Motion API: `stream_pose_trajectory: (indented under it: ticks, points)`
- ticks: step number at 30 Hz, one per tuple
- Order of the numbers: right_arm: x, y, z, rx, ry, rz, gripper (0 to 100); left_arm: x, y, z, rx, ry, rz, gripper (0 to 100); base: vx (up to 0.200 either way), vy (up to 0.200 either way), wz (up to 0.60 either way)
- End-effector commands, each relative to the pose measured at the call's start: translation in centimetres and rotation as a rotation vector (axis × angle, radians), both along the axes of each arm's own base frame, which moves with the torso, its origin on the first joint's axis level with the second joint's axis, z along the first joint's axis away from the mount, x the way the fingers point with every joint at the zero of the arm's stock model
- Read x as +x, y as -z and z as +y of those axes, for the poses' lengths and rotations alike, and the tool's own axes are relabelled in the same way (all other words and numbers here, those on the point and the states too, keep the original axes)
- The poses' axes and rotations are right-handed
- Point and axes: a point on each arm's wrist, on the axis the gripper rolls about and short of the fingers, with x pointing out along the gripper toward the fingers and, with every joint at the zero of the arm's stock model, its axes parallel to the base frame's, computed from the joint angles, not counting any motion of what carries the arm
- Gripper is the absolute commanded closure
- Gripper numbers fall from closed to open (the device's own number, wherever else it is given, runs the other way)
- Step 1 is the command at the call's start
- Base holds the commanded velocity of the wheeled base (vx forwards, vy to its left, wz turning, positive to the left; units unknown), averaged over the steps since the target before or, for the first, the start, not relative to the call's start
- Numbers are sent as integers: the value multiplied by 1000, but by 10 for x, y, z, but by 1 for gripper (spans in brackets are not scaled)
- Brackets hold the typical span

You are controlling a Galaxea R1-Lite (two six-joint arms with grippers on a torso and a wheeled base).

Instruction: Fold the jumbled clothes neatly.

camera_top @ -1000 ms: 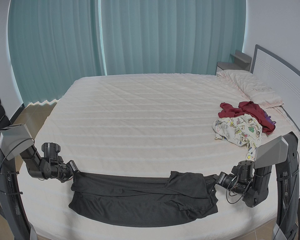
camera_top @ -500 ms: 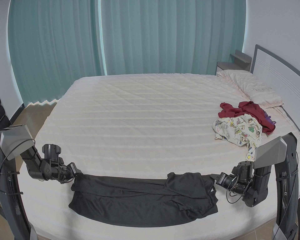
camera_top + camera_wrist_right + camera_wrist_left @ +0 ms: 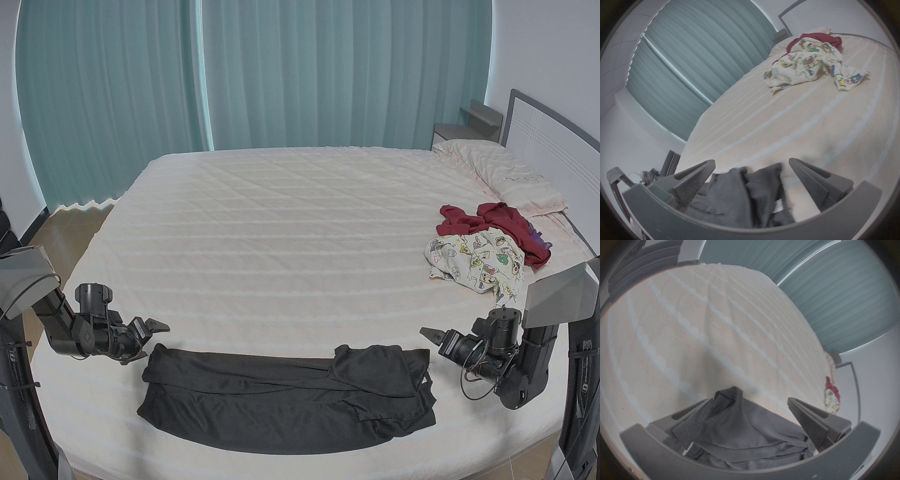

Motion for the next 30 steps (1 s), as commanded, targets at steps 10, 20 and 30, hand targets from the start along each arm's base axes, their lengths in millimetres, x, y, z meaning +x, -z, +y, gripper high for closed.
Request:
stream_pose_trajectory:
  ticks: [10,20,30]
  points:
    - [-22,28,42,-43,-198,101,0,-4,-19,15,-84,-13,-50,0,0,0,0]
    - [-26,42,51,-56,-238,135,0,-4,-20,15,-77,-14,-54,0,0,0,0]
    - [-25,40,48,-59,-220,125,100,-4,-18,14,-75,-14,-50,0,0,0,0]
